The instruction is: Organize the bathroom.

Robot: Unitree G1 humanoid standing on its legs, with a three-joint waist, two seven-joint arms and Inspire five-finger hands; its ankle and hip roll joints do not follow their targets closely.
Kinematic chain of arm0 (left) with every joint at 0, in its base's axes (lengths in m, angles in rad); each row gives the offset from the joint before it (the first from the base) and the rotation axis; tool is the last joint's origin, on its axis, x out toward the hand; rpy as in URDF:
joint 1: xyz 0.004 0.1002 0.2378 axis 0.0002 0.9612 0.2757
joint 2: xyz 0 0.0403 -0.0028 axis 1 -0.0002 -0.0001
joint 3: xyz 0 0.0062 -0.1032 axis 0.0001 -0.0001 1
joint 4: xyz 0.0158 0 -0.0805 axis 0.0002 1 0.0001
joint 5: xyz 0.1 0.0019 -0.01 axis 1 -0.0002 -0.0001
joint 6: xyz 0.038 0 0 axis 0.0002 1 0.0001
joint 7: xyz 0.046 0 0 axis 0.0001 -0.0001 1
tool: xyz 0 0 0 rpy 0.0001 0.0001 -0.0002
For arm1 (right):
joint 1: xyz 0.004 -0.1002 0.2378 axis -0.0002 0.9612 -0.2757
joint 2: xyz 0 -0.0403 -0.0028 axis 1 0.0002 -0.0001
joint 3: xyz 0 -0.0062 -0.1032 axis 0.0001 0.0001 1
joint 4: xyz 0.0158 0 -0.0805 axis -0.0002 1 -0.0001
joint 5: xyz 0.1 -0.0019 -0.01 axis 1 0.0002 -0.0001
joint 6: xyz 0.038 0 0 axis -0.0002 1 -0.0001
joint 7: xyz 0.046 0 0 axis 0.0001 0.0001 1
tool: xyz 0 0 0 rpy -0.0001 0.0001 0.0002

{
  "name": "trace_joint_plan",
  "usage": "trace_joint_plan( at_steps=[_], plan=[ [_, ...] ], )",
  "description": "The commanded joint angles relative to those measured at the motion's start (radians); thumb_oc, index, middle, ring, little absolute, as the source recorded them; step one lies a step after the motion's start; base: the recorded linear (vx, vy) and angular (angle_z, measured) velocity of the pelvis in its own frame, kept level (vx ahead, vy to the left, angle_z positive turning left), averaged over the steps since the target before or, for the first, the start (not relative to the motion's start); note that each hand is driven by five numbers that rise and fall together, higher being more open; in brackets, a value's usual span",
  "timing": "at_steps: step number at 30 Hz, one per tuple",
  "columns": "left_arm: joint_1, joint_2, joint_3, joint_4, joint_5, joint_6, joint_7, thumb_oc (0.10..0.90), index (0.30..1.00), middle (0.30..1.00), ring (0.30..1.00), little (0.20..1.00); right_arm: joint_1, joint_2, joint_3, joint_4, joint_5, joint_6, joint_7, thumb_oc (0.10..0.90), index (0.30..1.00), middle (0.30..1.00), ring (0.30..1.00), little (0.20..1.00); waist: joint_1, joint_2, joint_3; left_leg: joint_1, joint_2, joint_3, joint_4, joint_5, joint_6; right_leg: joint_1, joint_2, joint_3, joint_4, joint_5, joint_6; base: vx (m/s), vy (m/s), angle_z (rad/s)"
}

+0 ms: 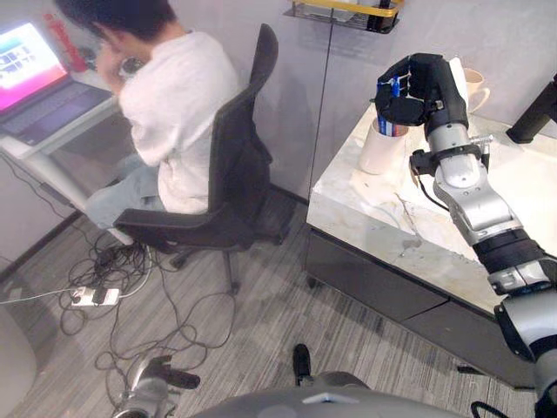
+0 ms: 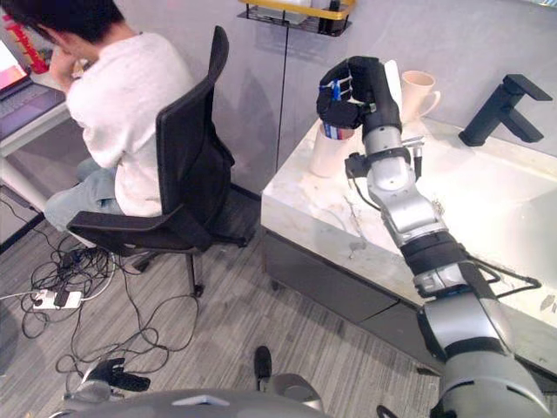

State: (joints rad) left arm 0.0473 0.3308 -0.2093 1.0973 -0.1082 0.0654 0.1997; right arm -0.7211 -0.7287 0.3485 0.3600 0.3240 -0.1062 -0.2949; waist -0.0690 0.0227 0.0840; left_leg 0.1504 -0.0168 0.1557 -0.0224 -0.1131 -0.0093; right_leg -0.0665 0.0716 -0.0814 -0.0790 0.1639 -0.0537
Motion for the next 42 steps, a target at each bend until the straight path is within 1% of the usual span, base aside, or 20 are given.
trace_joint_plan(
  at_steps=[1, 7, 8, 9, 12, 17, 18, 19, 23, 26, 28, 30, 31, 35, 36, 37, 39, 40, 41, 42],
  plan=[
    [-0.003, 0.087, -0.035, 0.029, 0.018, -0.022, 0.026, 0.8, 0.9, 0.9, 0.9, 0.9, -0.111, 0.03, -0.156, 0.021, -0.001, -0.142, -0.072, 0.8, 0.9, 0.9, 0.9, 0.9, 0.004, -0.011, -0.037, -0.105, 0.005, 0.014, 0.048, 0.039, -0.015, 0.077, -0.054, -0.007, 0.101, -0.242, 0.157, -0.03, 0.048, 0.0],
    [0.004, 0.074, -0.035, 0.054, 0.04, -0.013, 0.038, 0.8, 0.9, 0.9, 0.9, 0.9, -0.071, 0.04, -0.179, -0.065, -0.017, -0.079, -0.095, 0.8, 0.9, 0.9, 0.9, 0.9, -0.015, -0.009, -0.037, -0.1, 0.001, 0.022, 0.037, 0.037, -0.012, 0.071, -0.057, 0.001, 0.106, -0.243, 0.162, -0.04, 0.049, -0.02],
    [0.004, 0.074, -0.036, 0.054, 0.038, -0.013, 0.039, 0.8, 0.9, 0.9, 0.9, 0.9, -0.07, 0.04, -0.18, -0.069, -0.018, -0.077, -0.097, 0.8, 0.9, 0.9, 0.9, 0.9, -0.015, -0.01, -0.037, -0.1, 0.0, 0.023, 0.037, 0.037, -0.012, 0.071, -0.057, 0.001, 0.105, -0.243, 0.162, -0.05, 0.055, -0.09],
    [0.003, 0.07, -0.035, 0.055, 0.04, -0.011, 0.042, 0.8, 0.9, 0.9, 0.9, 0.9, -0.061, 0.04, -0.181, -0.084, -0.021, -0.034, -0.082, 0.8, 0.9, 0.9, 0.9, 0.9, -0.018, -0.012, -0.038, -0.101, -0.001, 0.026, 0.038, 0.035, -0.01, 0.071, -0.058, 0.003, 0.103, -0.241, 0.163, -0.03, 0.037, -0.09],
    [0.002, 0.065, -0.035, 0.056, 0.033, -0.011, 0.048, 0.8, 0.9, 0.9, 0.9, 0.9, -0.045, 0.043, -0.183, -0.107, 0.02, 0.01, -0.076, 0.8, 0.9, 0.9, 0.9, 0.9, -0.025, -0.014, -0.039, -0.096, -0.004, 0.03, 0.032, 0.035, -0.008, 0.072, -0.058, 0.009, 0.095, -0.235, 0.165, -0.04, 0.053, -0.07],
    [-0.006, 0.06, -0.035, 0.052, 0.036, -0.001, 0.05, 0.8, 0.9, 0.9, 0.9, 0.9, -0.031, 0.053, -0.191, -0.141, 0.04, 0.049, -0.076, 0.8, 0.9, 0.9, 0.9, 0.9, -0.035, -0.017, -0.043, -0.096, -0.008, 0.035, 0.021, 0.038, -0.005, 0.068, -0.058, 0.019, 0.089, -0.227, 0.169, -0.06, 0.066, -0.08],
    [-0.009, 0.057, -0.037, 0.059, 0.034, -0.006, 0.053, 0.8, 0.9, 0.9, 0.9, 0.9, -0.024, 0.053, -0.199, -0.159, 0.082, 0.06, -0.086, 0.8, 0.9, 0.9, 0.9, 0.9, -0.04, -0.019, -0.044, -0.095, -0.009, 0.037, 0.017, 0.041, -0.002, 0.066, -0.058, 0.023, 0.089, -0.224, 0.17, -0.06, 0.064, -0.03],
    [-0.009, 0.057, -0.037, 0.06, 0.034, -0.006, 0.053, 0.8, 0.9, 0.9, 0.9, 0.9, -0.024, 0.053, -0.199, -0.16, 0.082, 0.06, -0.086, 0.8, 0.9, 0.9, 0.9, 0.9, -0.04, -0.019, -0.044, -0.095, -0.009, 0.037, 0.017, 0.041, -0.002, 0.066, -0.058, 0.023, 0.089, -0.224, 0.17, -0.06, 0.067, -0.02],
    [-0.016, 0.053, -0.038, 0.064, 0.02, -0.002, 0.057, 0.8, 0.9, 0.9, 0.9, 0.9, 0.001, 0.068, -0.223, -0.21, 0.128, 0.053, -0.096, 0.8, 0.9, 0.9, 0.9, 0.9, -0.051, -0.022, -0.046, -0.094, -0.01, 0.044, 0.011, 0.042, 0.0, 0.06, -0.059, 0.032, 0.092, -0.22, 0.174, -0.07, 0.082, -0.03],
    [-0.024, 0.046, -0.04, 0.078, 0.023, 0.005, 0.06, 0.8, 0.9, 0.9, 0.9, 0.9, 0.043, 0.095, -0.257, -0.296, 0.185, 0.022, -0.115, 0.8, 0.9, 0.9, 0.9, 0.9, -0.068, -0.024, -0.049, -0.09, -0.014, 0.051, 0.003, 0.043, 0.004, 0.055, -0.058, 0.046, 0.087, -0.211, 0.179, -0.09, 0.113, -0.13],
    [-0.026, 0.038, -0.039, 0.093, 0.03, -0.003, 0.086, 0.8, 0.9, 0.9, 0.9, 0.9, 0.08, 0.11, -0.286, -0.361, 0.183, -0.017, -0.148, 0.8, 0.9, 0.9, 0.9, 0.9, -0.081, -0.026, -0.051, -0.089, -0.015, 0.056, 0.0, 0.042, 0.007, 0.05, -0.057, 0.055, 0.09, -0.21, 0.182, -0.08, 0.12, -0.12],
    [-0.03, 0.037, -0.042, 0.099, 0.026, -0.024, 0.124, 0.8, 0.9, 0.9, 0.9, 0.9, 0.103, 0.104, -0.31, -0.417, 0.171, -0.022, -0.167, 0.8, 0.9, 0.9, 0.9, 0.9, -0.091, -0.027, -0.052, -0.09, -0.016, 0.06, -0.001, 0.041, 0.009, 0.044, -0.056, 0.063, 0.098, -0.21, 0.184, -0.06, 0.119, -0.05],
    [-0.032, 0.037, -0.039, 0.102, 0.03, -0.033, 0.133, 0.8, 0.9, 0.9, 0.9, 0.9, 0.114, 0.098, -0.321, -0.44, 0.143, -0.026, -0.177, 0.8, 0.9, 0.9, 0.9, 0.9, -0.096, -0.027, -0.053, -0.088, -0.016, 0.063, -0.002, 0.04, 0.011, 0.043, -0.055, 0.069, 0.101, -0.211, 0.185, -0.05, 0.121, 0.0],
    [-0.03, 0.037, -0.043, 0.11, 0.064, -0.071, 0.144, 0.8, 0.9, 0.9, 0.9, 0.9, 0.157, 0.042, -0.383, -0.512, 0.089, -0.037, -0.215, 0.8, 0.9, 0.9, 0.9, 0.9, -0.113, -0.031, -0.056, -0.088, -0.019, 0.067, -0.006, 0.04, 0.015, 0.036, -0.053, 0.083, 0.109, -0.209, 0.189, -0.04, 0.093, -0.03],
    [-0.028, 0.038, -0.044, 0.114, 0.058, -0.108, 0.144, 0.8, 0.9, 0.9, 0.9, 0.9, 0.184, 0.013, -0.418, -0.528, 0.063, -0.046, -0.225, 0.8, 0.9, 0.9, 0.9, 0.9, -0.122, -0.034, -0.058, -0.087, -0.019, 0.07, -0.009, 0.04, 0.015, 0.032, -0.052, 0.088, 0.11, -0.206, 0.191, -0.03, 0.085, 0.0],
    [-0.026, 0.036, -0.042, 0.114, 0.051, -0.127, 0.146, 0.8, 0.9, 0.9, 0.9, 0.9, 0.2, -0.001, -0.438, -0.535, 0.047, -0.05, -0.233, 0.8, 0.9, 0.9, 0.9, 0.9, -0.126, -0.035, -0.058, -0.086, -0.019, 0.071, -0.011, 0.04, 0.016, 0.031, -0.052, 0.089, 0.11, -0.206, 0.192, -0.04, 0.102, -0.05],
    [-0.025, 0.035, -0.027, 0.115, 0.023, -0.171, 0.129, 0.8, 0.9, 0.9, 0.9, 0.9, 0.264, -0.054, -0.519, -0.543, -0.022, -0.075, -0.286, 0.8, 0.9, 0.9, 0.9, 0.9, -0.141, -0.039, -0.059, -0.082, -0.019, 0.079, -0.018, 0.036, 0.019, 0.027, -0.051, 0.097, 0.108, -0.204, 0.196, -0.03, 0.088, -0.14],
    [-0.022, 0.034, -0.019, 0.116, 0.027, -0.183, 0.127, 0.8, 0.9, 0.9, 0.9, 0.9, 0.283, -0.078, -0.552, -0.54, -0.019, -0.083, -0.309, 0.8, 0.9, 0.9, 0.9, 0.9, -0.147, -0.041, -0.059, -0.081, -0.018, 0.082, -0.019, 0.036, 0.019, 0.026, -0.052, 0.097, 0.106, -0.201, 0.198, -0.01, 0.057, -0.17],
    [-0.015, 0.034, -0.015, 0.119, 0.026, -0.207, 0.124, 0.8, 0.9, 0.9, 0.9, 0.9, 0.313, -0.107, -0.601, -0.53, -0.008, -0.111, -0.355, 0.8, 0.9, 0.9, 0.9, 0.9, -0.153, -0.043, -0.059, -0.08, -0.016, 0.087, -0.021, 0.036, 0.017, 0.024, -0.051, 0.098, 0.107, -0.199, 0.201, -0.01, 0.039, -0.17],
    [-0.011, 0.035, -0.01, 0.12, 0.035, -0.224, 0.118, 0.8, 0.9, 0.9, 0.9, 0.9, 0.339, -0.116, -0.646, -0.515, -0.008, -0.132, -0.378, 0.8, 0.9, 0.9, 0.9, 0.9, -0.159, -0.045, -0.06, -0.079, -0.015, 0.089, -0.022, 0.035, 0.017, 0.021, -0.05, 0.101, 0.109, -0.199, 0.202, 0.0, 0.037, -0.19]
  ],
)
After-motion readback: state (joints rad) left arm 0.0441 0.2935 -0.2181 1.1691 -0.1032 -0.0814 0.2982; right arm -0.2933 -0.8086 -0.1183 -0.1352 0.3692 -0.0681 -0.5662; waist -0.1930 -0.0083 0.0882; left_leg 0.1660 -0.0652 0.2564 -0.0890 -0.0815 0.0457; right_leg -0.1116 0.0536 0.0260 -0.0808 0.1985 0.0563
